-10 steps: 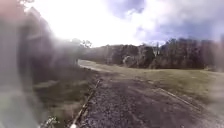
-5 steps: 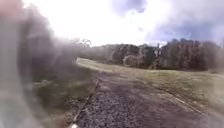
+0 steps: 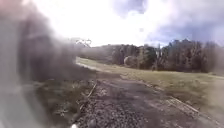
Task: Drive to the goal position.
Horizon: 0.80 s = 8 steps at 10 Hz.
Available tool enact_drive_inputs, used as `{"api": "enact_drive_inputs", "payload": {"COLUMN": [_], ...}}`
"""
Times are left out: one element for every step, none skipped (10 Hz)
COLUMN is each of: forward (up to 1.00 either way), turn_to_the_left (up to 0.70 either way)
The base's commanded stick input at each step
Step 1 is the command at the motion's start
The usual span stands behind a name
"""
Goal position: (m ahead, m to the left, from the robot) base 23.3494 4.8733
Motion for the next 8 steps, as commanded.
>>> {"api": "enact_drive_inputs", "payload": {"forward": [0.7,0.7,0.7,0.7,0.7,0.7,0.7,0.7], "turn_to_the_left": [-0.01,0.0,0.0,0.0,0.0,0.0,0.0,0.0]}}
